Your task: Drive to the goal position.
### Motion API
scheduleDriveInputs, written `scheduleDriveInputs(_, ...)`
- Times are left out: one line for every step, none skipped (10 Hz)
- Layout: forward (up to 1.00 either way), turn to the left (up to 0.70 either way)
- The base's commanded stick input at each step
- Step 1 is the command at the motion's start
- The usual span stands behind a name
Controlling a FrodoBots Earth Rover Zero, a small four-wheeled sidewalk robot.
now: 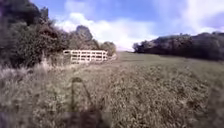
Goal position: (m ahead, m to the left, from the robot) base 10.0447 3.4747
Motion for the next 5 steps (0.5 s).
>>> scheduleDriveInputs(0.70,-0.03)
scheduleDriveInputs(0.70,-0.03)
scheduleDriveInputs(0.70,0.00)
scheduleDriveInputs(0.70,0.00)
scheduleDriveInputs(0.70,0.00)
